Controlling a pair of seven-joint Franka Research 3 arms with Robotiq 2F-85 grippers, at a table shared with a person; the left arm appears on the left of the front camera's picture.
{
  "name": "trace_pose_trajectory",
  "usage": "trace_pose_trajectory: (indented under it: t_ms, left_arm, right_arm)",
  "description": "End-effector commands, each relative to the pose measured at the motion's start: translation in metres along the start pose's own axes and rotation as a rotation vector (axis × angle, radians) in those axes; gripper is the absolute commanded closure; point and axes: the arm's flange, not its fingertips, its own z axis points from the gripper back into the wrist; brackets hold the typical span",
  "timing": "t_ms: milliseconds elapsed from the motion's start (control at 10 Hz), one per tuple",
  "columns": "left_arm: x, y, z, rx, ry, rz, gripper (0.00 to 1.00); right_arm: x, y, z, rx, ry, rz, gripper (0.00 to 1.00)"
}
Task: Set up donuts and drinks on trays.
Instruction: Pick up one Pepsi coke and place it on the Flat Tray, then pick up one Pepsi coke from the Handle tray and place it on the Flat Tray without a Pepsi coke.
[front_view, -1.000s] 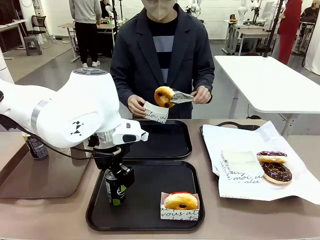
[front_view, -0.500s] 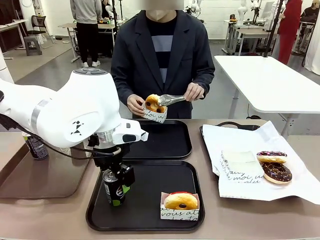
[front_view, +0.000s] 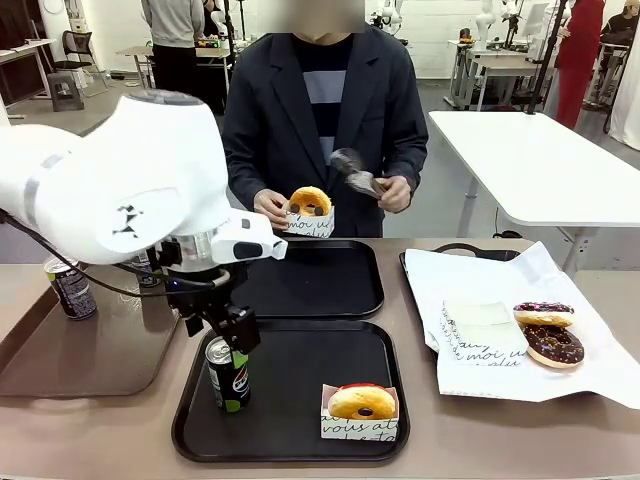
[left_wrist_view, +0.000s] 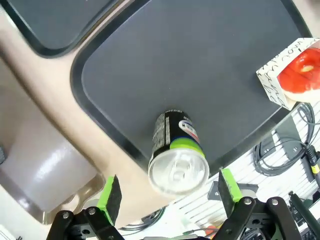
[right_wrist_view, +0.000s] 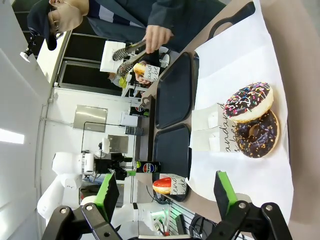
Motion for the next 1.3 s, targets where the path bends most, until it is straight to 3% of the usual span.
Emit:
trace_pose_trajectory:
  t_ms: [0, 200, 500, 1000, 1100, 1200]
  left_arm:
    - [-0.017, 0.003, 0.029, 0.048, -0.040, 0.013, 0.00]
    - [-0.053, 0.010, 0.067, 0.005, -0.111, 0.025, 0.00]
    - [-0.098, 0.025, 0.103, 0.048, -0.223, 0.113, 0.00]
    - [-0.092, 0.061, 0.102, 0.030, -0.193, 0.262, 0.00]
    - [-0.105, 0.051, 0.112, 0.041, -0.235, 0.185, 0.00]
    - [-0.105, 0.051, 0.112, 0.041, -0.235, 0.185, 0.00]
  right_arm:
    - [0.003, -0.002, -0.001, 0.026, -0.016, 0.020, 0.00]
    - [0.003, -0.002, -0.001, 0.026, -0.016, 0.020, 0.00]
    - [0.003, -0.002, -0.001, 0.026, -0.016, 0.020, 0.00]
    - [0.003, -0.002, -0.001, 0.026, -0.016, 0.020, 0.00]
    - [0.003, -0.002, -0.001, 0.026, -0.016, 0.020, 0.00]
    - [0.003, -0.002, -0.001, 0.026, -0.016, 0.020, 0.00]
